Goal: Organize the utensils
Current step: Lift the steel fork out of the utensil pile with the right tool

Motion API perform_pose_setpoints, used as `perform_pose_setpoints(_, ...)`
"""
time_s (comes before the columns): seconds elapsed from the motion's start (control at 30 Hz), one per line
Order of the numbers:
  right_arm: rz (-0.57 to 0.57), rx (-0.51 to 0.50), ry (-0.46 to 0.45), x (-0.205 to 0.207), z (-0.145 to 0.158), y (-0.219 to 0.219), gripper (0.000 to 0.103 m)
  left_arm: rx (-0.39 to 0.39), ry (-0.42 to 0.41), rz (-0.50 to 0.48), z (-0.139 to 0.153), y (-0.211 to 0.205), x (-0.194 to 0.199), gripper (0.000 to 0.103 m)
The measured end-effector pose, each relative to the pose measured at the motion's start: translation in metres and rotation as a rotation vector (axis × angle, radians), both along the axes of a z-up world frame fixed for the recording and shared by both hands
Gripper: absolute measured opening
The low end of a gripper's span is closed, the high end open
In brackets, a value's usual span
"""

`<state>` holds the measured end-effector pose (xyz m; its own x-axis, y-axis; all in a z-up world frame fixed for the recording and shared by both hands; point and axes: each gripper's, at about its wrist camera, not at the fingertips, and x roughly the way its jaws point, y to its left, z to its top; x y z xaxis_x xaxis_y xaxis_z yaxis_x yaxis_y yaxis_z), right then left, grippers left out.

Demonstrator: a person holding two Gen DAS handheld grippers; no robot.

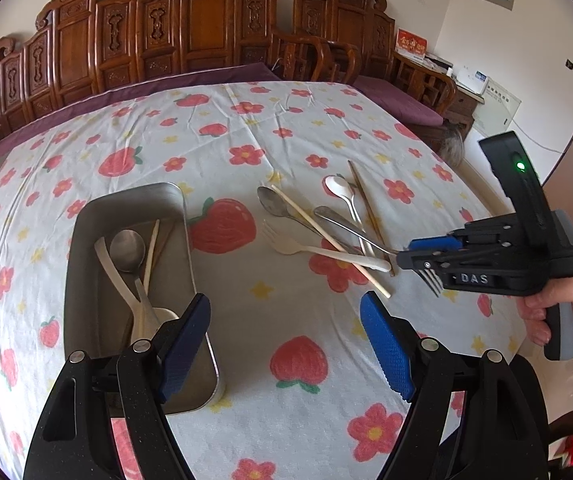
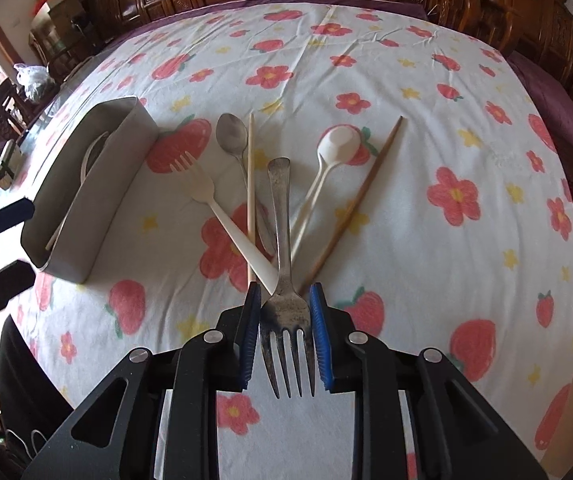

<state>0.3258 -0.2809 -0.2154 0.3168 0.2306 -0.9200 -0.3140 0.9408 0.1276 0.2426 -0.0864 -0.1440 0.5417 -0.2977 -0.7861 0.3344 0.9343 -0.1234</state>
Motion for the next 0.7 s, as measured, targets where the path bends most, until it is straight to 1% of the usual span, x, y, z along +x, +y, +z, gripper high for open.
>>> perform_pose_setpoints(0.07, 0.004, -0.02, -0.001, -0.008, -0.004, -0.005, 0.027, 0.003, 0.007, -0.008, -0.003, -0.005, 0.001, 0.074)
perform_pose_setpoints(0.2, 0.004, -0.037, 0.013, -0.02, -0.022, -0.017, 0.027, 0.013, 0.019, -0.023, -0.009, -0.018, 0.002, 0.074)
perform_pose_setpoints(0.27, 0.0, -0.02, 0.007, -0.022, -0.023, -0.021, 0.027, 0.018, 0.021, -0.029, -0.01, -0.023, 0.002, 0.074)
perform_pose_setpoints(0.33, 0.013, -0.034, -0.001, -0.023, -0.023, -0.02, 0.027, 0.023, 0.024, -0.032, -0.012, -0.027, 0.001, 0.074)
perform_pose_setpoints(0.7, 0.072, -0.106, -0.023, -0.005, -0.025, -0.004, 0.03, 0.038, 0.031, -0.031, -0.013, -0.03, 0.0, 0.074)
